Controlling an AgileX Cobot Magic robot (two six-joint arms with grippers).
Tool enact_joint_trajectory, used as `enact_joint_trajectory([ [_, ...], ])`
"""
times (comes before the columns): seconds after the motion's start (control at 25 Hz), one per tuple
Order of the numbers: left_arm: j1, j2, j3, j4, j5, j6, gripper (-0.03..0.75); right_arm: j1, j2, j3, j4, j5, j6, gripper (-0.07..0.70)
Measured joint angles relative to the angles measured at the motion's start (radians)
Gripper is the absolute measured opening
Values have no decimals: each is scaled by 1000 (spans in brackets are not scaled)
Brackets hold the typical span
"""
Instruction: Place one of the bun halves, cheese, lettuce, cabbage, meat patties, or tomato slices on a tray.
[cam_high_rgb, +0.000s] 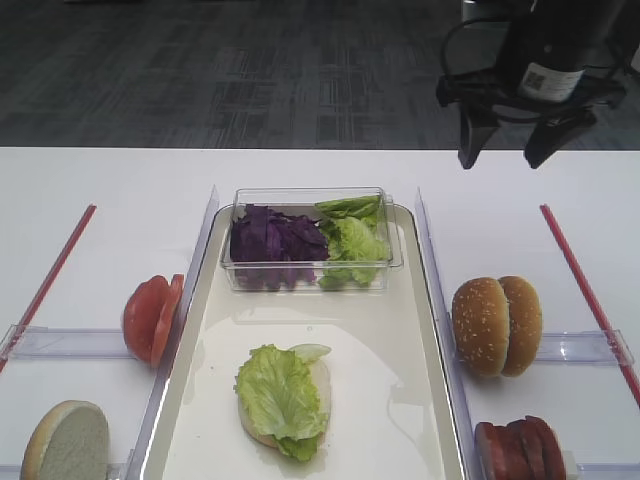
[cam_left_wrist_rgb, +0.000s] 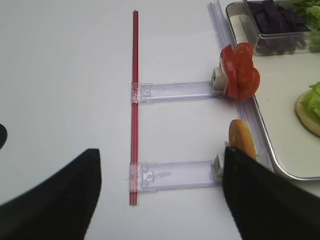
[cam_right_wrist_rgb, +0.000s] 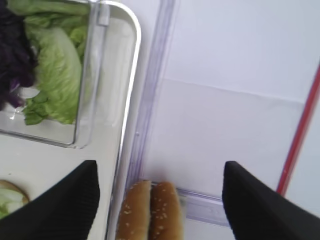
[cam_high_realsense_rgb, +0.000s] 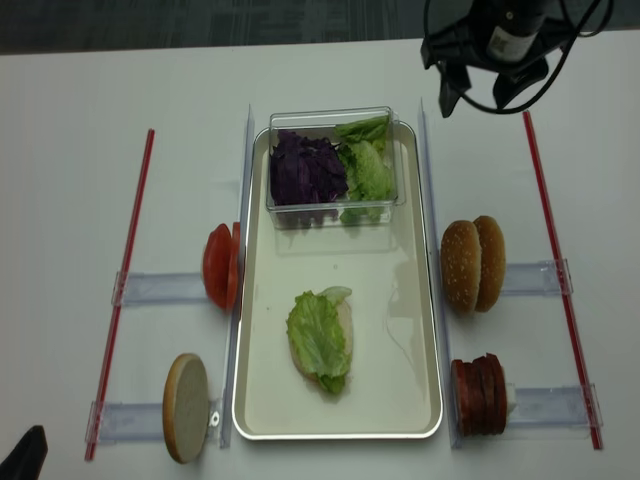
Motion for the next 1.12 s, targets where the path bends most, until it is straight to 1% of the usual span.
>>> enact_joint_trajectory([
  [0.2, 0, 0, 0, 0, 0, 0, 486, -96, -39, 26, -15, 0, 2, 539],
  [0.44, 0, 0, 0, 0, 0, 0, 486, -188, -117, 148, -52, 0, 0, 539],
  [0.6, 0, 0, 0, 0, 0, 0, 486, -209, -201, 205, -86, 4, -1, 539],
  [0.72, 0, 0, 0, 0, 0, 0, 486, -211, -262, 226, -91, 4, -1, 538],
  [1.0, 0, 0, 0, 0, 0, 0, 486, -211, -404, 228, -65, 9, 4, 538],
  [1.12, 0, 0, 0, 0, 0, 0, 486, -211, -465, 230, -52, 12, 6, 513],
])
